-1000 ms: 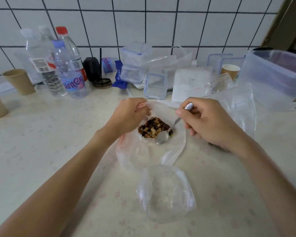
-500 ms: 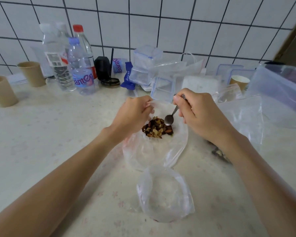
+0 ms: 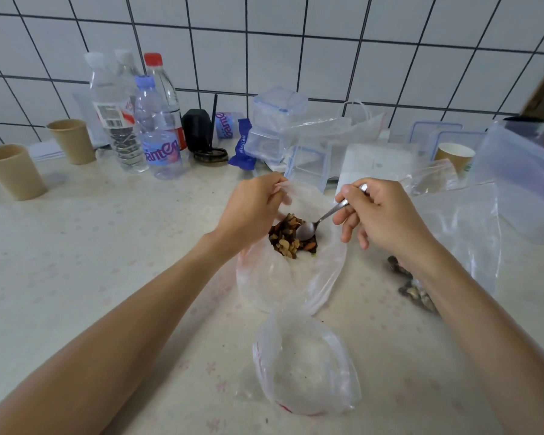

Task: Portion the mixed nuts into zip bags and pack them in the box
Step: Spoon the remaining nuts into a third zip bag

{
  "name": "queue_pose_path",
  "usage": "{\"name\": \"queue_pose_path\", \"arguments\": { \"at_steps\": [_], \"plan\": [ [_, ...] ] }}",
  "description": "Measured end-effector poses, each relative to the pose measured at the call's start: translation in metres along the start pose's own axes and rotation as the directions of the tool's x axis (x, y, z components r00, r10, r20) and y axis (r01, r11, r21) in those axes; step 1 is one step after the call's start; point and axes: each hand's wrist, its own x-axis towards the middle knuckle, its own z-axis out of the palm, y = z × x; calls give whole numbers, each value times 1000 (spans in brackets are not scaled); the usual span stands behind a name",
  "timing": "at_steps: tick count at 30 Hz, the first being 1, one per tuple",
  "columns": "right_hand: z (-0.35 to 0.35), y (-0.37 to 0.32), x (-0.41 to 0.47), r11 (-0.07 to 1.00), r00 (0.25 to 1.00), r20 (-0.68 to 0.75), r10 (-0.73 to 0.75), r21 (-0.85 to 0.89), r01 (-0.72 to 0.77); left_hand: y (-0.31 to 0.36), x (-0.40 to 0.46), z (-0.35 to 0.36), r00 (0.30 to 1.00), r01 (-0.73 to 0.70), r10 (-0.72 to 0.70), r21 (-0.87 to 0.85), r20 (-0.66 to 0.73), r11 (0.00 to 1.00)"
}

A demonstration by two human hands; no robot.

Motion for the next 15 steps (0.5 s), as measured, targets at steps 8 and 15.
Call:
{"name": "queue_pose_path", "arguments": {
  "at_steps": [8,15],
  "plan": [
    [11,10,-3,972,979,-158,-126,-219,90,0,29,10,997,-14,14,5,79,1000],
    [23,26,-2,933,973,-24,229,289,-213,-5,27,11,996,-46,42,63,75,997]
  ]
}}
